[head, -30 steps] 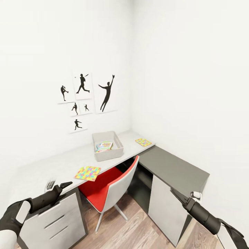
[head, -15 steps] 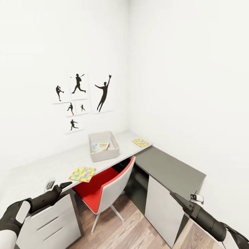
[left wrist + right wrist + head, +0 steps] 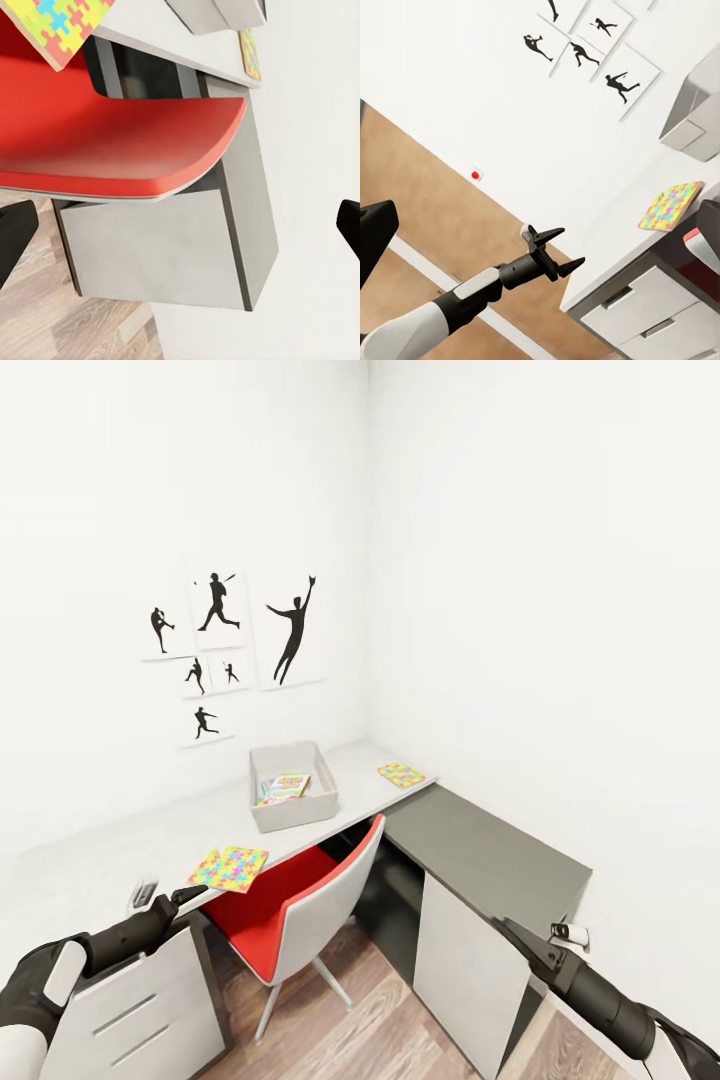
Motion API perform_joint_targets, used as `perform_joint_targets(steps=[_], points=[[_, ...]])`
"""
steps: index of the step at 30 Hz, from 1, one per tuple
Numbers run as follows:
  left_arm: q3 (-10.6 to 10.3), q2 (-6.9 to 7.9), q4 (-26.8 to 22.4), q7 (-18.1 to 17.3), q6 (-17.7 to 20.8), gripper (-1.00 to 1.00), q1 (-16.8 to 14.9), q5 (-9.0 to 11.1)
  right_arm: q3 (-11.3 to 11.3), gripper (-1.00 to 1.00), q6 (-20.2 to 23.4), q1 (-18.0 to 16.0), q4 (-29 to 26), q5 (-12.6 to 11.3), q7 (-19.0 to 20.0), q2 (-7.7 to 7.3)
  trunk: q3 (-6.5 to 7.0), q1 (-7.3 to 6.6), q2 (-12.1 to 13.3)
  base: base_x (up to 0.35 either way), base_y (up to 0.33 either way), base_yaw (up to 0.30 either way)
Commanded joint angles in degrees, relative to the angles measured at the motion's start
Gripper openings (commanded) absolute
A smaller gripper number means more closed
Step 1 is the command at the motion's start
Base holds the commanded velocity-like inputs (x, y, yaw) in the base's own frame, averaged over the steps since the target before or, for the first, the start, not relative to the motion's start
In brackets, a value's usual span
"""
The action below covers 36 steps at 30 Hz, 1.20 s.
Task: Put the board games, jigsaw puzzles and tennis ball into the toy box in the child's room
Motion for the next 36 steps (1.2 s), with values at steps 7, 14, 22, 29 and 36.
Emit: perform_joint_targets(steps=[7,14,22,29,36], points=[[0.2,0.14,0.0,-0.3,0.3,1.0,0.0,0.0,0.0,1.0,0.4,0.0,0.1,-0.2,0.0,-0.02,-0.02,0.02,0.0,0.003,-0.003,0.0],[0.4,0.3,0.0,-0.5,0.5,1.0,0.0,0.0,0.0,1.0,0.4,0.0,0.2,-0.3,0.1,-0.03,-1.1,1.34,-2.4,0.0,0.0,0.0],[3.5,0.36,0.0,-0.4,0.6,1.0,0.0,-0.1,0.0,1.0,0.5,0.0,0.2,-0.3,0.1,-0.08,-2.54,3.1,-5.7,0.0,0.0,0.0],[4.4,0.36,0.0,-0.2,0.8,1.0,0.0,-0.1,0.0,1.0,0.5,0.0,0.2,-0.3,0.1,-0.05,-3.79,4.63,-8.5,0.0,0.0,0.0],[4.6,0.35,0.0,-0.2,0.8,1.0,0.0,-0.1,0.0,1.0,0.4,0.0,0.2,-0.3,0.0,-0.05,-5.05,6.17,-11.3,0.0,0.0,0.0]])
